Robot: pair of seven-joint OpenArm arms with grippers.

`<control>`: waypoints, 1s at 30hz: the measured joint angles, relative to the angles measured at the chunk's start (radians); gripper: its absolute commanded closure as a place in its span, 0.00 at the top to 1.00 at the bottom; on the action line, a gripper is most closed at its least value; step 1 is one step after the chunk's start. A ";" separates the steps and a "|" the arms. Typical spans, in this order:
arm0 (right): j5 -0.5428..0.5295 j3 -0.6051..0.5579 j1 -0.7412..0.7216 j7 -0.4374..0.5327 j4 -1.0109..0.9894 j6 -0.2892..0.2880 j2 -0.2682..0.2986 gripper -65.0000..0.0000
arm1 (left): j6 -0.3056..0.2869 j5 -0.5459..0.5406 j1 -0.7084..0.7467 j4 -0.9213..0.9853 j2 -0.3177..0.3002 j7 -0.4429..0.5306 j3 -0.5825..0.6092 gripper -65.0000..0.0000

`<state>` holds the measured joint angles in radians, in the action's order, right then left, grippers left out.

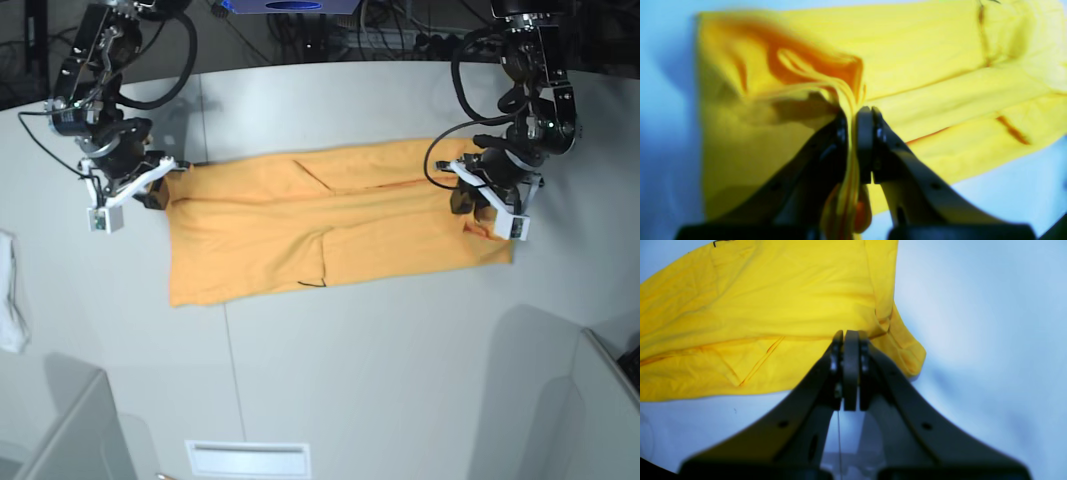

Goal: Fold the T-shirt properly
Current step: 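Grasp the strip end with the left gripper and fold toward the right gripper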

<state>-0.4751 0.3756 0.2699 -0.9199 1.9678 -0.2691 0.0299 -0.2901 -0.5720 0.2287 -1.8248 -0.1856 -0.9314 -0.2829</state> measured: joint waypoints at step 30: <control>0.000 0.000 0.005 -0.003 0.000 0.000 0.000 0.00 | 0.134 -0.002 -0.151 0.128 0.113 0.007 0.232 0.00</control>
<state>-0.4755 0.3756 0.2749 -0.9234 1.9678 -0.2691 0.0296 -0.1558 -0.5735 0.0776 -1.6966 -0.0723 -0.9241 -0.0505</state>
